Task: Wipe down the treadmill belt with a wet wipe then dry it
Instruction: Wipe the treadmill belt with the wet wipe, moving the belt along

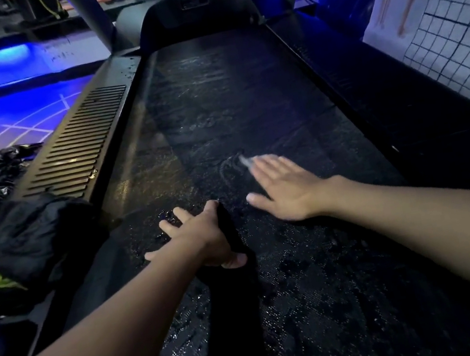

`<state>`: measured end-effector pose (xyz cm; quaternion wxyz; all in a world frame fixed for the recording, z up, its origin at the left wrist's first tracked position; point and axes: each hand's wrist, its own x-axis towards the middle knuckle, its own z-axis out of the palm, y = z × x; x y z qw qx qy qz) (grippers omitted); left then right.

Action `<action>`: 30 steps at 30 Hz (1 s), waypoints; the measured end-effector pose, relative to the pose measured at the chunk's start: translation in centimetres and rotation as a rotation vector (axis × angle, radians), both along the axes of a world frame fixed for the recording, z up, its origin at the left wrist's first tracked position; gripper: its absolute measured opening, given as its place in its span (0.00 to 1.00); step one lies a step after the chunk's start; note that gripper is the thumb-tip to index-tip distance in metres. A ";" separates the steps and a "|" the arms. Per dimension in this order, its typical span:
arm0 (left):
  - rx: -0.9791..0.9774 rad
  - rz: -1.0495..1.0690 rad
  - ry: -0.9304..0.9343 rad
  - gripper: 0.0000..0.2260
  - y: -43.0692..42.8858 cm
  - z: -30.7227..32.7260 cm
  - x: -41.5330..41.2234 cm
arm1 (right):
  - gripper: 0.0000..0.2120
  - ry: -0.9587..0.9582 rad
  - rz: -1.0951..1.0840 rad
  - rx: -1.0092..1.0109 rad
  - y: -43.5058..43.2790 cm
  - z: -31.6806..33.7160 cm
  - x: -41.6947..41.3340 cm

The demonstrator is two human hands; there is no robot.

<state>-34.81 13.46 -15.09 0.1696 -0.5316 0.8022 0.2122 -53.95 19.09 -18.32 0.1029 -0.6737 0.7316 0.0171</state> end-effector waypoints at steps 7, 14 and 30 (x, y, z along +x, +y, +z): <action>0.026 0.009 0.013 0.54 0.1 0.1 -0.1 | 0.37 0.016 -0.079 0.009 -1.4 0.1 -0.9; 0.005 -0.019 -0.022 0.56 -0.2 -0.2 -0.2 | 0.34 0.021 0.041 0.001 -1.5 -0.4 -0.3; -0.041 -0.010 -0.100 0.64 -2.8 -0.4 5.5 | 0.33 0.015 0.206 -0.038 -3.3 -0.7 4.4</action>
